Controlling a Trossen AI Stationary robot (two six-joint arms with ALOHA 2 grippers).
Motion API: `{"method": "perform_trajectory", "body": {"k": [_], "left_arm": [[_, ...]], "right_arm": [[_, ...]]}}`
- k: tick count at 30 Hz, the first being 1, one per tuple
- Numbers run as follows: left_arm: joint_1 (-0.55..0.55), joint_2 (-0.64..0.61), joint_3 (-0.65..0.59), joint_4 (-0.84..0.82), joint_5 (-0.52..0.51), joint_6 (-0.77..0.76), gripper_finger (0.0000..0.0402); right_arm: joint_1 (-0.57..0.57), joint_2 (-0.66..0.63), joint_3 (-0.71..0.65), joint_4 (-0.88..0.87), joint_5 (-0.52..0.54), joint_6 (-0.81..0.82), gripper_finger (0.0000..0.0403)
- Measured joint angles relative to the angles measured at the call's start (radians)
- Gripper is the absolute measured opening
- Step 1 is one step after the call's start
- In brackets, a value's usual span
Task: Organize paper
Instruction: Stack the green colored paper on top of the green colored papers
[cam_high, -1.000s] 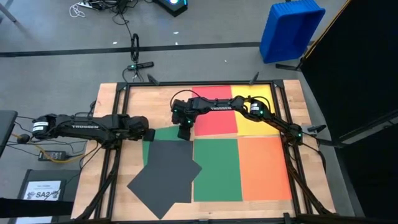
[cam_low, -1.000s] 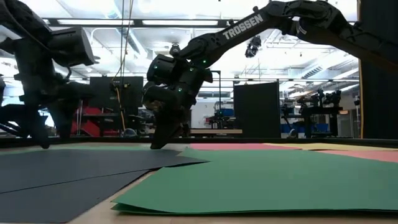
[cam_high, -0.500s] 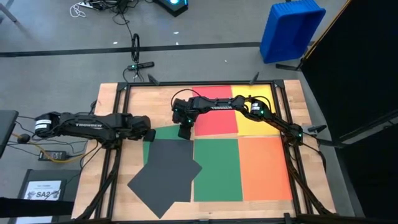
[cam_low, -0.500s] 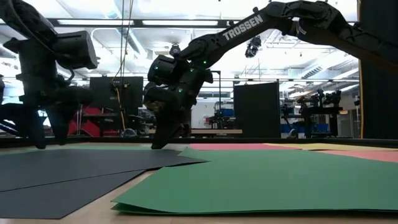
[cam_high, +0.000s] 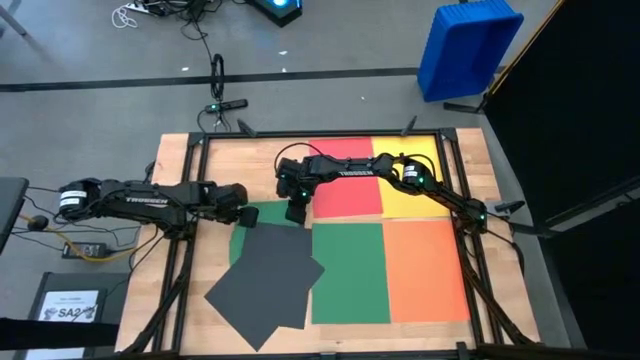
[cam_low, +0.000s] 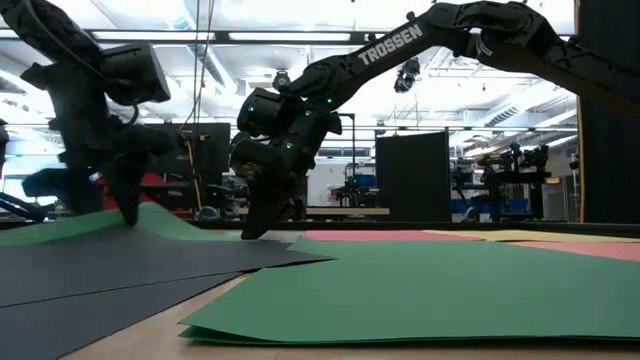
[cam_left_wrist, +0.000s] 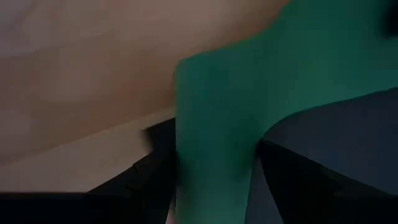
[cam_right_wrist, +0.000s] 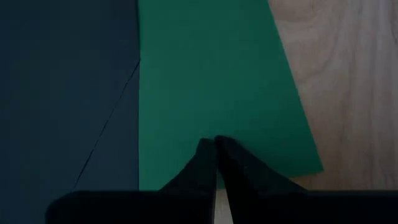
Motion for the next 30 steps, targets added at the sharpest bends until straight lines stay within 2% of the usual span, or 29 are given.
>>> {"method": "perform_trajectory", "body": {"k": [7,19,30], "left_arm": [[0.000,-0.001,0.002,0.123,0.001,0.032,0.0213],[0.000,-0.016,0.003,0.233,0.098,0.051,0.0213],[-0.004,-0.079,0.004,0.329,0.153,0.053,0.0213]], "right_arm": [[0.000,0.000,0.000,0.000,-0.001,0.000,0.0000],[0.000,0.000,0.000,-0.001,-0.002,0.000,0.0000],[0.000,0.000,0.000,0.000,-0.003,0.001,0.0000]]}}
